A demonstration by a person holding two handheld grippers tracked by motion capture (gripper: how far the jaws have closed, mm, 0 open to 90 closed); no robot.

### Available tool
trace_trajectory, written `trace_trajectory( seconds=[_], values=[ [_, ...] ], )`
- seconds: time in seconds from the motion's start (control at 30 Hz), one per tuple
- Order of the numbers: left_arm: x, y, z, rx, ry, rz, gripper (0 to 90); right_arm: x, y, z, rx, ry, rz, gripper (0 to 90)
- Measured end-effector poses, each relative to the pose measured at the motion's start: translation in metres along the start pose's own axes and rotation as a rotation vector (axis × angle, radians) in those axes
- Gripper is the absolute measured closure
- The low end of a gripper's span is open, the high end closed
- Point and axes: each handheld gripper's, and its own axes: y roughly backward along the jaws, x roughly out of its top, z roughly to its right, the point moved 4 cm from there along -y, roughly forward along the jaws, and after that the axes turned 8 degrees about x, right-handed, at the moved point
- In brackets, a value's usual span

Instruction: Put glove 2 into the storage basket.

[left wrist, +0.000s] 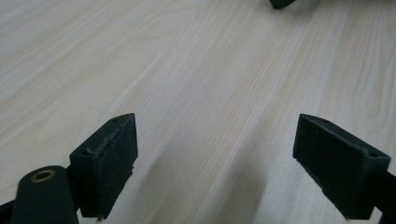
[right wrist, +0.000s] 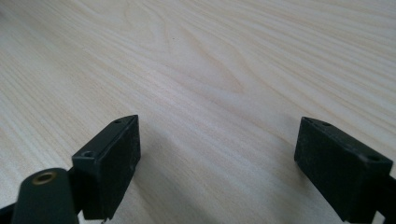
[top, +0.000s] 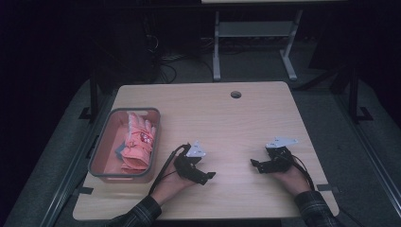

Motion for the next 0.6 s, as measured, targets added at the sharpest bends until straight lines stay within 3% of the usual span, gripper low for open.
trace_trajectory(
  seconds=[0.13,0.23,0.37,0.6],
  values=[
    [-0.004,-0.008,0.001,0.032,-0.038,-0.017,13.1,0.0,0.0,0.0,0.0,0.001,0.0,14.2],
    [-0.009,-0.013,0.001,0.035,-0.034,-0.023,13.0,0.0,0.0,0.0,0.001,0.0,0.0,14.2],
    [-0.011,-0.015,0.001,0.028,-0.025,0.019,12.6,0.0,0.0,0.0,0.001,-0.001,-0.001,14.2],
    [-0.011,-0.015,0.002,0.017,-0.039,0.019,12.7,0.0,0.0,0.0,0.001,0.001,0.001,14.2]
  ],
)
